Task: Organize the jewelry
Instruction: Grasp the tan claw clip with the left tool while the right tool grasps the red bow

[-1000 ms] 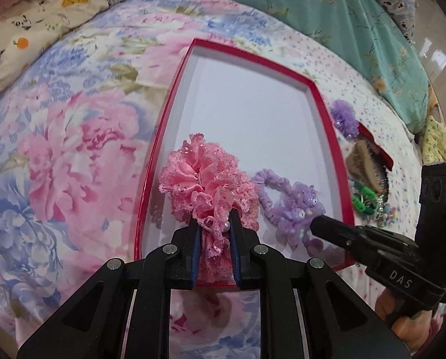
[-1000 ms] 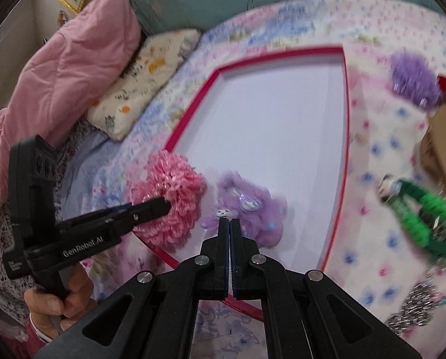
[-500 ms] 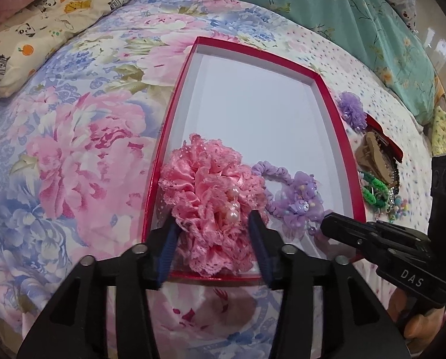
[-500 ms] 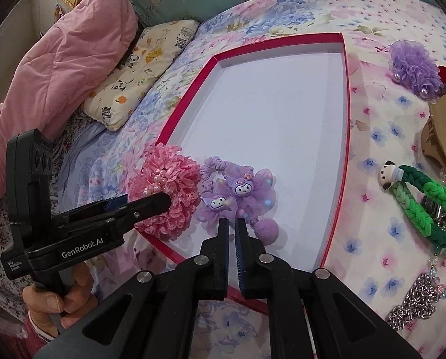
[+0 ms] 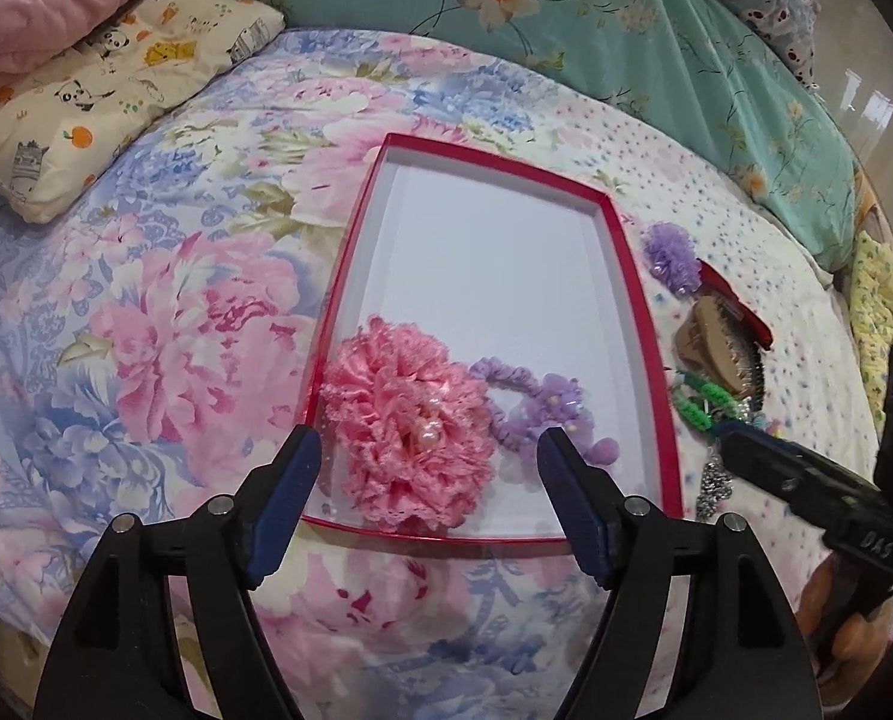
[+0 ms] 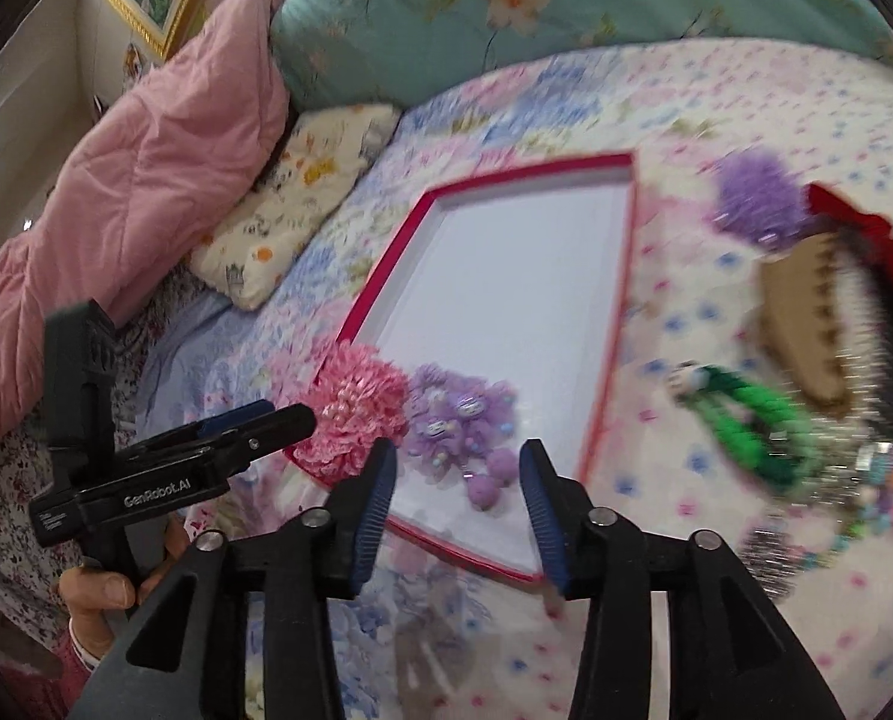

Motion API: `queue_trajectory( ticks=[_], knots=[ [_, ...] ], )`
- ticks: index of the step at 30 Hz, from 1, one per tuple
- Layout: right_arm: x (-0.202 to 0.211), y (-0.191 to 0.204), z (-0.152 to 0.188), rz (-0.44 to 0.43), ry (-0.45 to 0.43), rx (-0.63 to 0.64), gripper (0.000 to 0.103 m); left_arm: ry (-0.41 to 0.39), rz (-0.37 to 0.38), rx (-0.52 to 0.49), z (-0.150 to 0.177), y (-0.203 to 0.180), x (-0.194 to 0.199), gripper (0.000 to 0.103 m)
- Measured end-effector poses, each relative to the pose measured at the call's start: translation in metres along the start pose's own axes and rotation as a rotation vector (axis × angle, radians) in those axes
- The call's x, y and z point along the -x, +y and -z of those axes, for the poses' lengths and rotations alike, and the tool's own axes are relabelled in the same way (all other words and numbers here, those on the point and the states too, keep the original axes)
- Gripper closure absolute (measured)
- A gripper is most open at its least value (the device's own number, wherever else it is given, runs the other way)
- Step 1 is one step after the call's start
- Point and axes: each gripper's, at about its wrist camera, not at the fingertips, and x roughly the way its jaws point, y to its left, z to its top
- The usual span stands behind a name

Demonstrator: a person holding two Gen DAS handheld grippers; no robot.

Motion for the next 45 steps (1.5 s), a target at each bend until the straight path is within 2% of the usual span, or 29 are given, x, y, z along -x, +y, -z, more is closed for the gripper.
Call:
queue_trajectory(
  ticks=[5, 11, 21, 26, 35, 40, 45],
  knots=[
    [0.040, -0.033, 0.003, 0.070, -0.069, -0.068, 0.050, 0.002, 0.024, -0.015, 0.000, -0.017, 0.001, 0.028],
    [0.080, -0.085, 0.010, 0.162, -0.127, -0.171, 0.050, 0.015, 0.055, -0.066, 0.001, -0.048, -0.001, 0.028],
    [0.112, -0.131, 0.017, 0.219, -0.177, -0.256, 0.050, 0.043, 0.100, -0.144, 0.002, -0.097, -0.009, 0.028],
    [0.114, -0.139, 0.011, 0.220, -0.184, -0.263, 0.050, 0.055, 0.127, -0.182, -0.003, -0.123, -0.015, 0.027],
    [0.099, -0.164, -0.034, 0.232, -0.181, -0.244, 0.050, 0.103, 0.182, -0.243, -0.023, -0.170, -0.052, 0.026],
    [0.076, -0.182, -0.061, 0.249, -0.141, -0.223, 0.050, 0.150, 0.210, -0.262, -0.037, -0.196, -0.088, 0.026],
    [0.049, -0.202, -0.082, 0.251, -0.083, -0.206, 0.050, 0.186, 0.190, -0.281, -0.052, -0.215, -0.122, 0.026]
  ],
)
